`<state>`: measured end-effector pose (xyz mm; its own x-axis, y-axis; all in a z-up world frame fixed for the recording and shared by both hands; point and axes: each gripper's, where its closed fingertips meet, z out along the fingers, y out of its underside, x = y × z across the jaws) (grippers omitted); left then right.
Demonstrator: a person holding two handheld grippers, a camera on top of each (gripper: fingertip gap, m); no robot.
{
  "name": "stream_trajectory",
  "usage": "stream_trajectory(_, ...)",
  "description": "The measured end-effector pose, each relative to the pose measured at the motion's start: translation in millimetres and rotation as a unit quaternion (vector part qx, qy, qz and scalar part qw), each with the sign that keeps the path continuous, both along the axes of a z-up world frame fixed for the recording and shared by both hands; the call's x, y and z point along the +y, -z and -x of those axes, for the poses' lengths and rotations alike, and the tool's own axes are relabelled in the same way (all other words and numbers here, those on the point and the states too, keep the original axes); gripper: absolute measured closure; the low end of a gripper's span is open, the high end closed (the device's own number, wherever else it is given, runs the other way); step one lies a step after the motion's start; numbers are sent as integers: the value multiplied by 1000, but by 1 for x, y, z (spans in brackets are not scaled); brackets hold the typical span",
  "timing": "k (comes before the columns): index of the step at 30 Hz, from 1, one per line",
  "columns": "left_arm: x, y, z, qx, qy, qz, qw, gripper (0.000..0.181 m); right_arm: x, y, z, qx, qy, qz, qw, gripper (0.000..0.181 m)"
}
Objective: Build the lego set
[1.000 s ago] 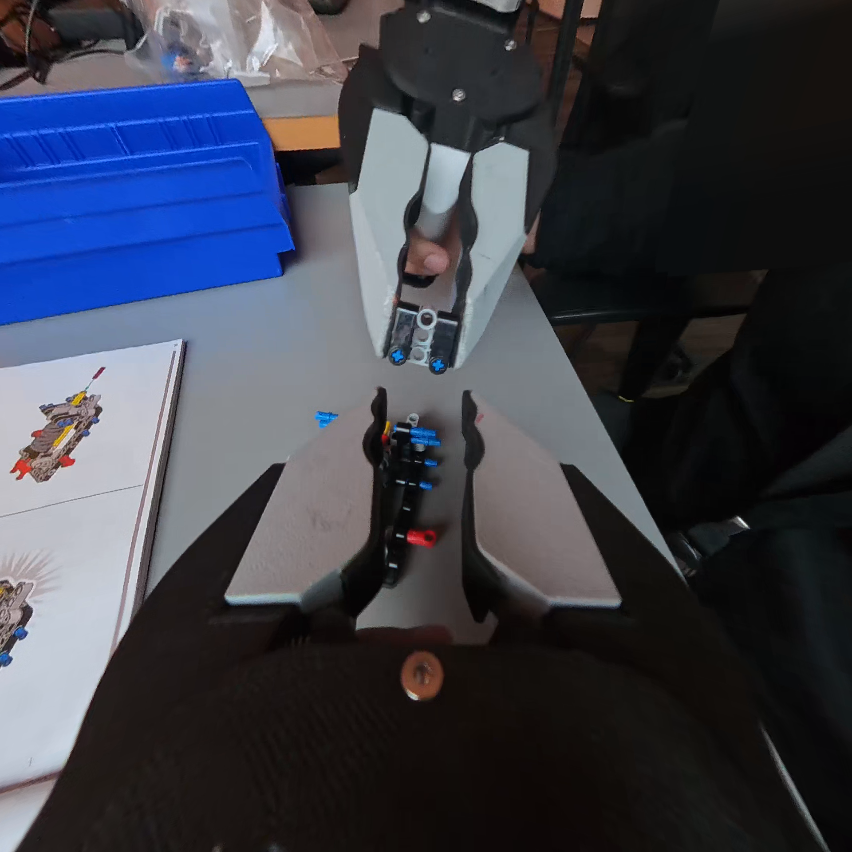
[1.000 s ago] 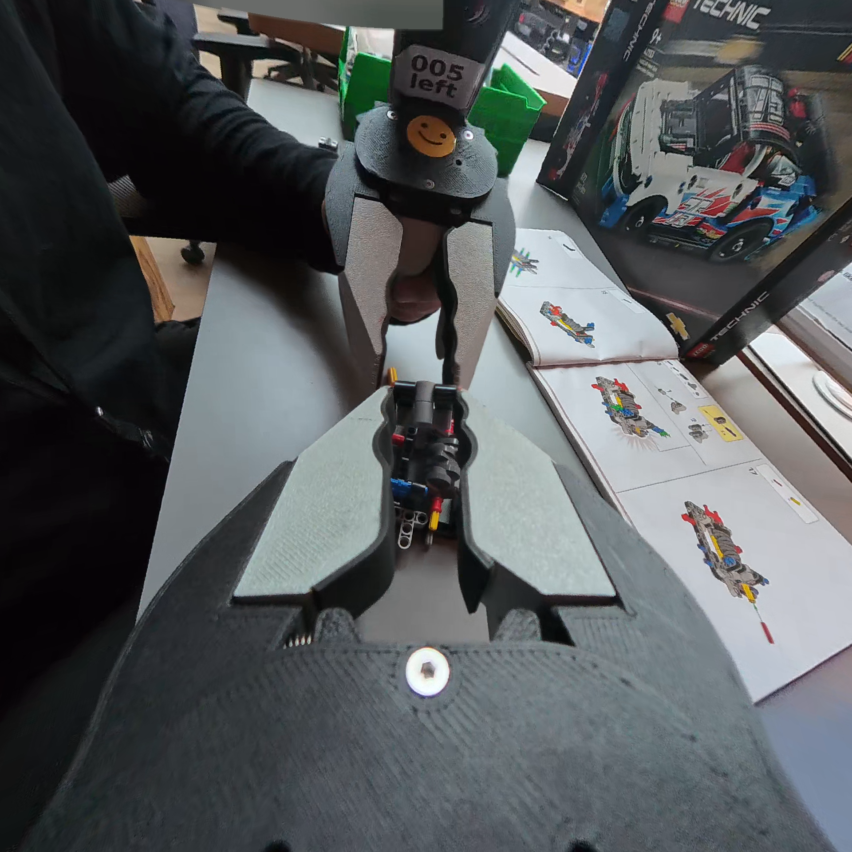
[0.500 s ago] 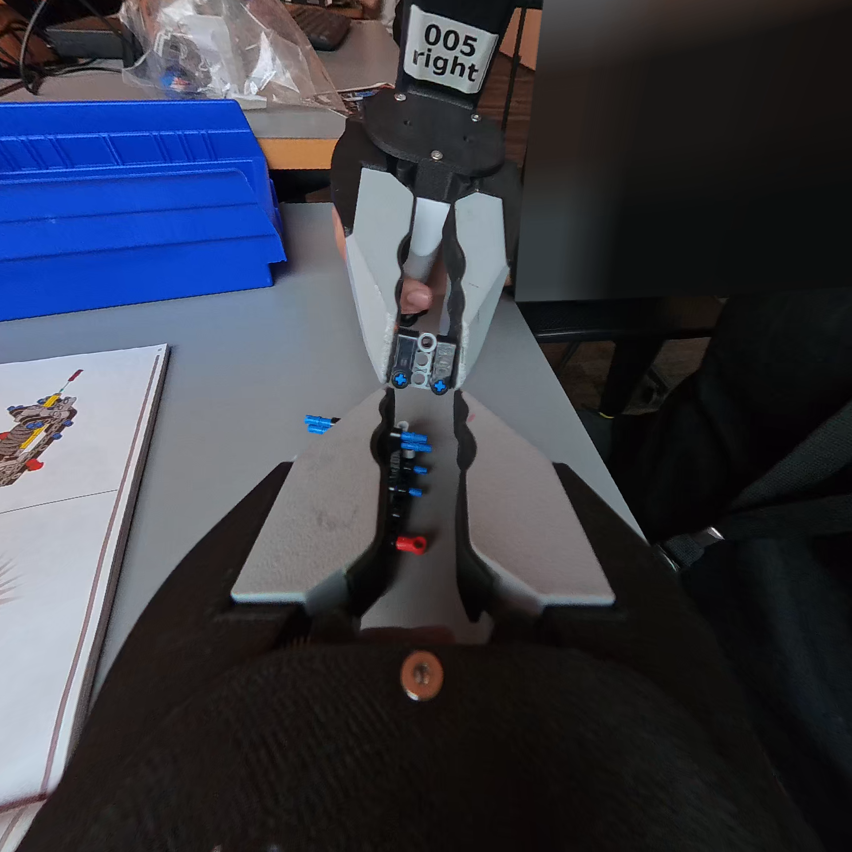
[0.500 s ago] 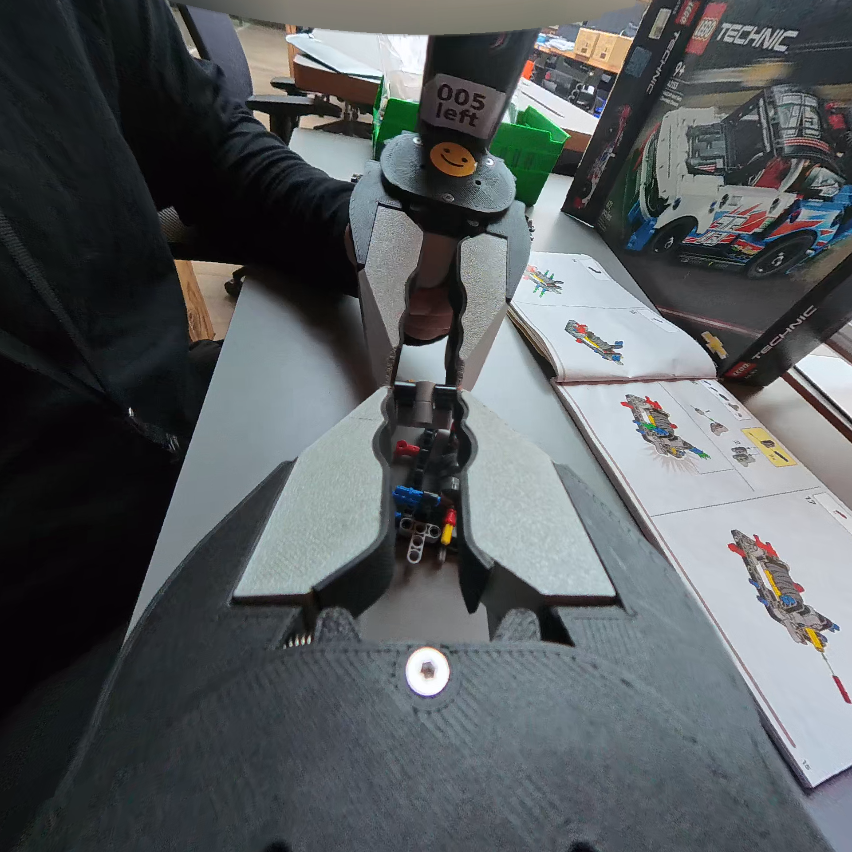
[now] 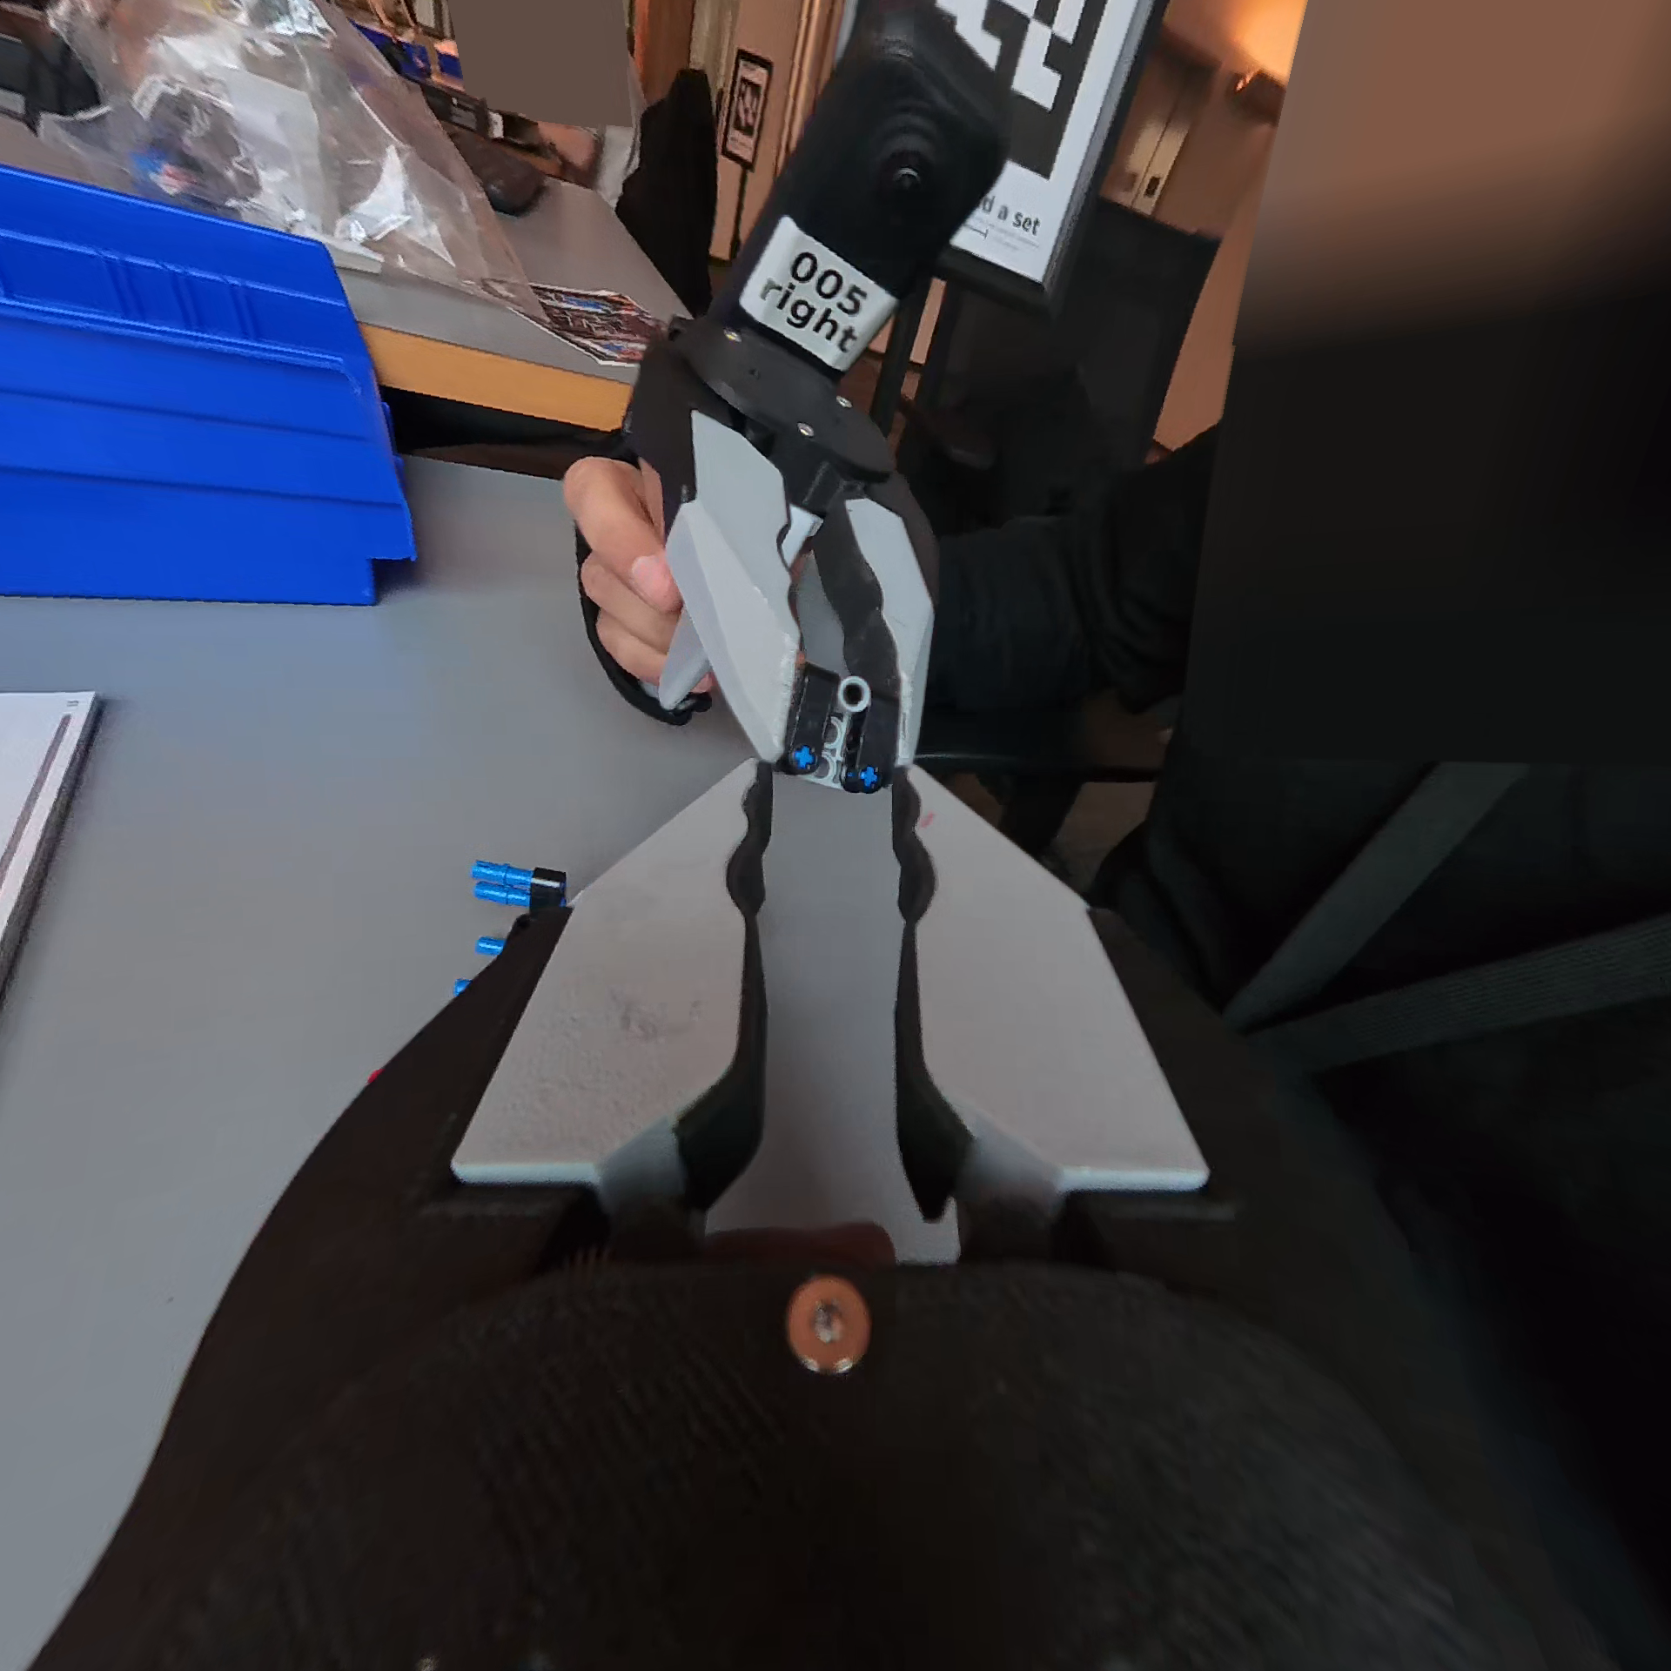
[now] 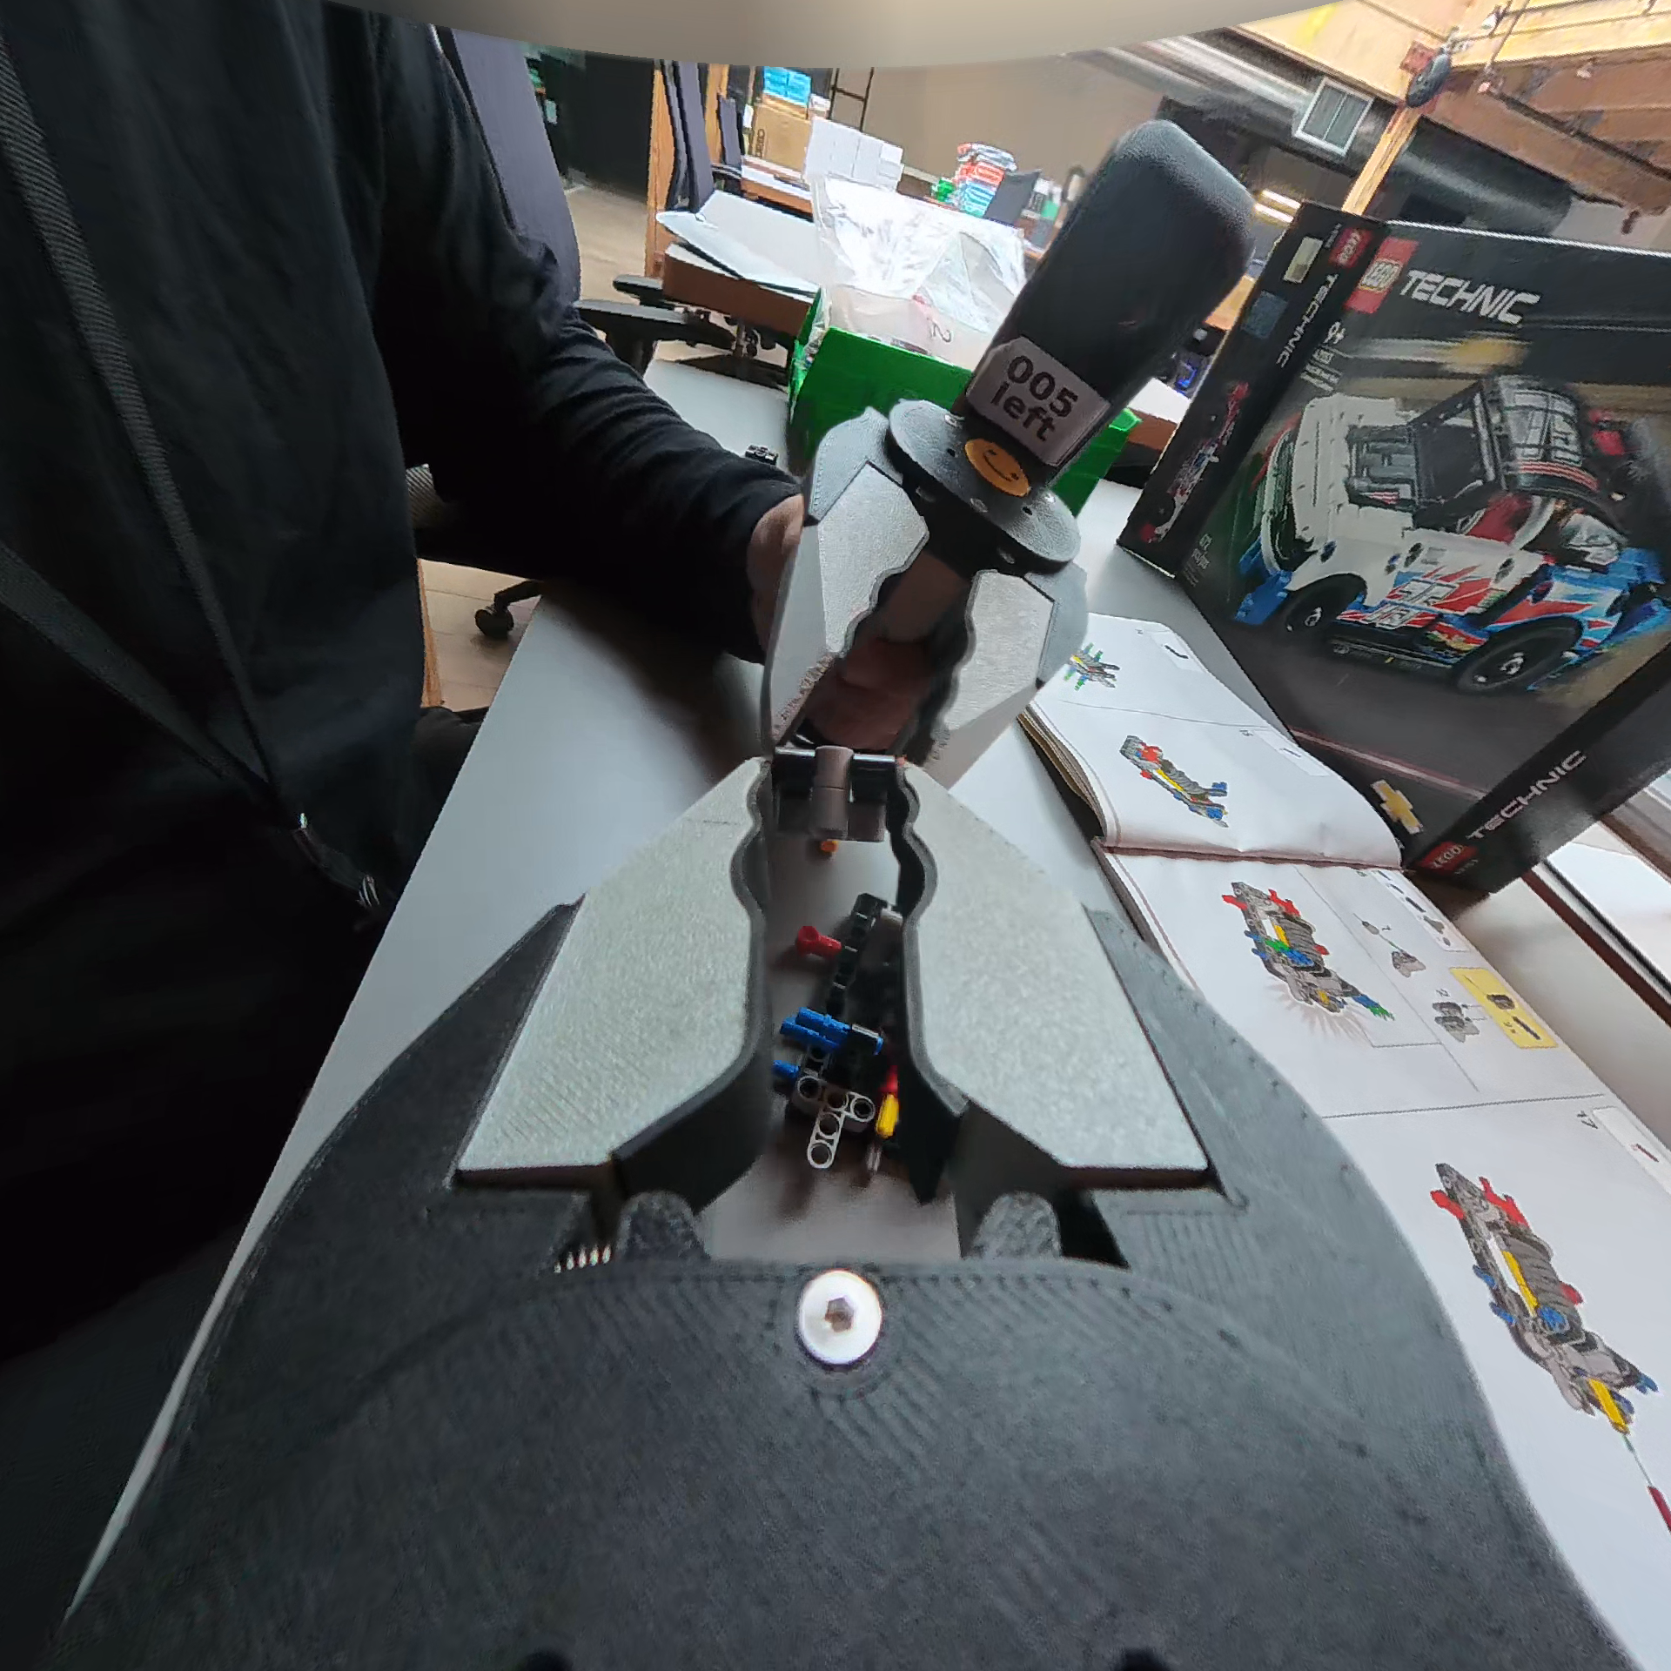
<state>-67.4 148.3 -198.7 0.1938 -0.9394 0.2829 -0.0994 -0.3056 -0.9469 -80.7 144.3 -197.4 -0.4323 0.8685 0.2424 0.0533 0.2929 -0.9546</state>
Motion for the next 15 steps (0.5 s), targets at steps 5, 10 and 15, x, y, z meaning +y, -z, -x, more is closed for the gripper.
stream_trajectory(5, 4, 3, 2, 12, -15, -8, 1000, 158, 1, 2, 1, -3, 6, 2, 1000, 160)
stream_trajectory(10, 6, 8, 2, 17, -19, 9, 1000, 164, 5, 3, 4, -4, 30, -28, 999, 160)
stream_trajectory(15, 9, 11, 4, -2, -12, 61, 998, 174, 13, 6, 7, -10, 56, -52, 997, 160)
